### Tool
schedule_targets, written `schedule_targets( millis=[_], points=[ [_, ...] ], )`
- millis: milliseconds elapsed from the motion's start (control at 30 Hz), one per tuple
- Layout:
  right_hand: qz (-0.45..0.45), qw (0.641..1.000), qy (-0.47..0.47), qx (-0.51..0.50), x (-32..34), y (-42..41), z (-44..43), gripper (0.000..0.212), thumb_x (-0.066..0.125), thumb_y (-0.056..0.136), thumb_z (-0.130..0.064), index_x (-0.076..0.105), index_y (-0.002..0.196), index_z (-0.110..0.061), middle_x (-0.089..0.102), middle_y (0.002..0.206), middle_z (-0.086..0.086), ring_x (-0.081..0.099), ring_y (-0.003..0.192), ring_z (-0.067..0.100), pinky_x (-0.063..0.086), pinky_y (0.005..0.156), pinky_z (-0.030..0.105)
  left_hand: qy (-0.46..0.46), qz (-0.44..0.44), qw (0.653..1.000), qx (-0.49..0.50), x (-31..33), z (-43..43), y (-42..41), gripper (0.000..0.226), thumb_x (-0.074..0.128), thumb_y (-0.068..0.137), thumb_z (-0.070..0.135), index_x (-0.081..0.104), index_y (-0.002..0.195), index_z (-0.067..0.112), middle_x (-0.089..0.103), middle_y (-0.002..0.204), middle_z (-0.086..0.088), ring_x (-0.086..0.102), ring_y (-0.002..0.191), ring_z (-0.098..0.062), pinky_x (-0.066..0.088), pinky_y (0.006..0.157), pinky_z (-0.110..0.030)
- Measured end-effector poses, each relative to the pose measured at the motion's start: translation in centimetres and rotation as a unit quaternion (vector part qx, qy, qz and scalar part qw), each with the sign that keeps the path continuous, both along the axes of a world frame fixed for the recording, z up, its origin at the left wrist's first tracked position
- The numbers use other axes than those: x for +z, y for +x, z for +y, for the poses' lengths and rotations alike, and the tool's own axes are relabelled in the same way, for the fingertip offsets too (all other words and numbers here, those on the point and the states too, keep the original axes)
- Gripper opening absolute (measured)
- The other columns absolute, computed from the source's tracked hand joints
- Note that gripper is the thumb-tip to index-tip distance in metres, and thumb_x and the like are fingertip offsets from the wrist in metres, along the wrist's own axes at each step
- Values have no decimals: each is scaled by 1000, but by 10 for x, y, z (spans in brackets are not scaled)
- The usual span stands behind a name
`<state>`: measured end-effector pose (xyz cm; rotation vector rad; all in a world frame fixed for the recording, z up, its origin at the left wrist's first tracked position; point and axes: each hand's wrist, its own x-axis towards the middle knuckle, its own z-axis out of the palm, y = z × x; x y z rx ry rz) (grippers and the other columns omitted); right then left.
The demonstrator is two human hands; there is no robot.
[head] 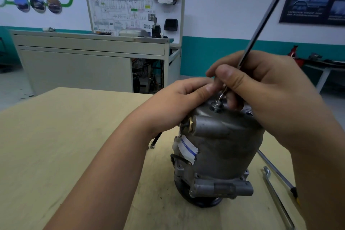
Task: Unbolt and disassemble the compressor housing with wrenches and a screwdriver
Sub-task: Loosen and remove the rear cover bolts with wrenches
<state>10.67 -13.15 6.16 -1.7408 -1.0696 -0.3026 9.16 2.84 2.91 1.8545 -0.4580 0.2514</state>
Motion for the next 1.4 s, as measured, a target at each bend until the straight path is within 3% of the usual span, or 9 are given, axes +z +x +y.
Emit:
schedule_targets(
  millis=[133, 233, 333, 500, 700, 1000, 1133, 1267, 1400],
  points=[
    [12, 1000, -1, 4, 2, 2, -5, 27, 49, 70, -44, 63, 91, -34, 68, 70, -8, 62, 56, 5, 51, 56, 17, 3, -2, 1000, -1, 0, 1, 0, 20, 46, 96, 31, 66, 101, 34, 70, 102, 9, 64, 103, -9, 47, 94, -33],
    [5, 1000, 4, -2, 2, 2, -6, 15, 54, 79, -38, 60, 92, -36, 69, 77, -2, 64, 58, 9, 55, 59, 21, 8, 1, 1000, 0, -1, 1, 0, 22, 47, 94, 34, 65, 107, 33, 69, 105, 10, 63, 105, -8, 45, 95, -33],
    [2, 1000, 14, -13, 2, 5, -7, 15, 54, 91, -15, 60, 91, -28, 68, 83, 1, 63, 55, 10, 54, 55, 20, 9, -1, 1000, 15, -2, 1, 1, 29, 48, 89, 40, 64, 112, 38, 69, 111, 11, 61, 109, -6, 44, 98, -34],
    [76, 995, 71, 0, 1, 8, -4, 8, 52, 91, -7, 56, 88, -13, 65, 61, 4, 58, 41, 11, 50, 42, 21, 6, 3, 1000, 5, -2, 1, 2, 30, 47, 89, 38, 63, 114, 39, 69, 113, 9, 62, 109, -8, 45, 100, -37],
    [41, 996, 73, -4, -4, 7, 6, 16, 50, 94, -8, 55, 87, -22, 65, 67, 2, 54, 44, 3, 43, 46, 12, 13, -3, 1000, 5, 0, 0, 1, 22, 46, 90, 38, 66, 98, 33, 67, 98, 12, 62, 100, -8, 45, 95, -36],
    [-15, 999, 11, -29, -5, 11, 7, 18, 52, 93, -20, 64, 86, -31, 60, 58, -23, 54, 55, -9, 37, 54, 7, -1, 2, 1000, 18, -2, 0, 2, 29, 49, 88, 40, 64, 112, 36, 70, 110, 9, 63, 107, -7, 46, 97, -36],
    [-15, 999, 37, -23, -5, 9, 6, 21, 54, 92, -14, 65, 77, -25, 54, 42, -13, 49, 37, -1, 36, 45, 13, 7, -9, 1000, 8, 1, -2, -1, 20, 48, 85, 47, 68, 87, 48, 70, 89, 19, 64, 89, 3, 47, 79, -18],
    [31, 998, 51, 26, -4, 5, 6, 21, 51, 93, -10, 63, 78, -20, 58, 55, 14, 51, 37, 10, 44, 41, 22, 0, -11, 1000, 0, 2, -3, -1, 25, 46, 86, 47, 69, 75, 43, 67, 81, 17, 62, 83, 0, 46, 77, -23],
    [24, 999, 17, 39, -4, 1, 7, 19, 54, 79, -38, 64, 78, -22, 60, 58, 0, 51, 46, 0, 43, 49, 18, -17, 3, 1000, -12, 1, -2, -1, 23, 50, 86, 45, 70, 78, 38, 70, 82, 9, 66, 79, -6, 52, 69, -21]
  ],
)
